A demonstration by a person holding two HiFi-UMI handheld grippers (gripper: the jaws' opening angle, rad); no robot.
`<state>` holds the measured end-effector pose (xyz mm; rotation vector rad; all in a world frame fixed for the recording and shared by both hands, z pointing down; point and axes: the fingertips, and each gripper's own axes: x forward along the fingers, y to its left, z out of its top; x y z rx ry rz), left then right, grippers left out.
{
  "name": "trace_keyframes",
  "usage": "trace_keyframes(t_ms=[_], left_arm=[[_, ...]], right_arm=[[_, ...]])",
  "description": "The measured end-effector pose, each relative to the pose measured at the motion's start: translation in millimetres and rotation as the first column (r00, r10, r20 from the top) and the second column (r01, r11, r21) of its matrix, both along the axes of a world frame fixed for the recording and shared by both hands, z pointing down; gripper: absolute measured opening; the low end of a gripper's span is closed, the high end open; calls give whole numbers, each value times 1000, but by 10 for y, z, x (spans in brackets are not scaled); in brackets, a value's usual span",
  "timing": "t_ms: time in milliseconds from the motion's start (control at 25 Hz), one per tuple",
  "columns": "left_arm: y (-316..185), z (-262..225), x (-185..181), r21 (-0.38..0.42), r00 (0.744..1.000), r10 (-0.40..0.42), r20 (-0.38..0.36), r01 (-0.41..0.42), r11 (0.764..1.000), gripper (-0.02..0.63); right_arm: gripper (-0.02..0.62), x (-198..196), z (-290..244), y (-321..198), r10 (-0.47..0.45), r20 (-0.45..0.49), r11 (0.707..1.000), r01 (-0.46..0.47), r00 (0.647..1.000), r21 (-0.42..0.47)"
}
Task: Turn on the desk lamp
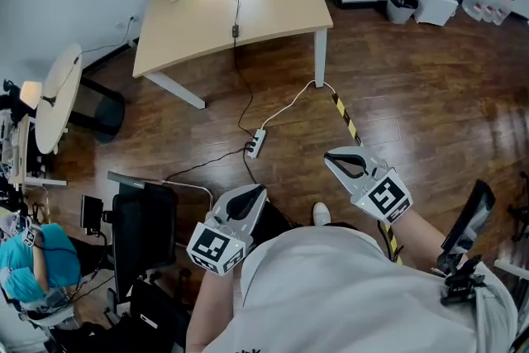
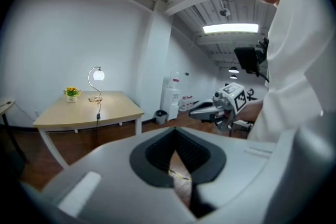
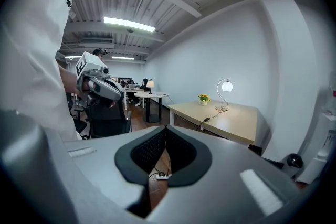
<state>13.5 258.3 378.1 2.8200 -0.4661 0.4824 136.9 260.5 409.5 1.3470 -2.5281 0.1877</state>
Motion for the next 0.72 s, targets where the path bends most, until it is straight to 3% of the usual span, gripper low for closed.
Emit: trace_keyframes(t_ms=[360,560,720], left_arm=[[146,-215,300,48,988,153,-24,-152,987,17],[274,-316,15,87,972,228,-54,-223,971,17],[231,-449,-113,78,973,216,-86,-210,975,17]], right_arm=[[2,40,-200,340,84,5,996,-84,996,12],[2,-255,-293,417,131,-6,991,-131,991,17],[2,-321,-508,274,117,10,993,-117,993,9]])
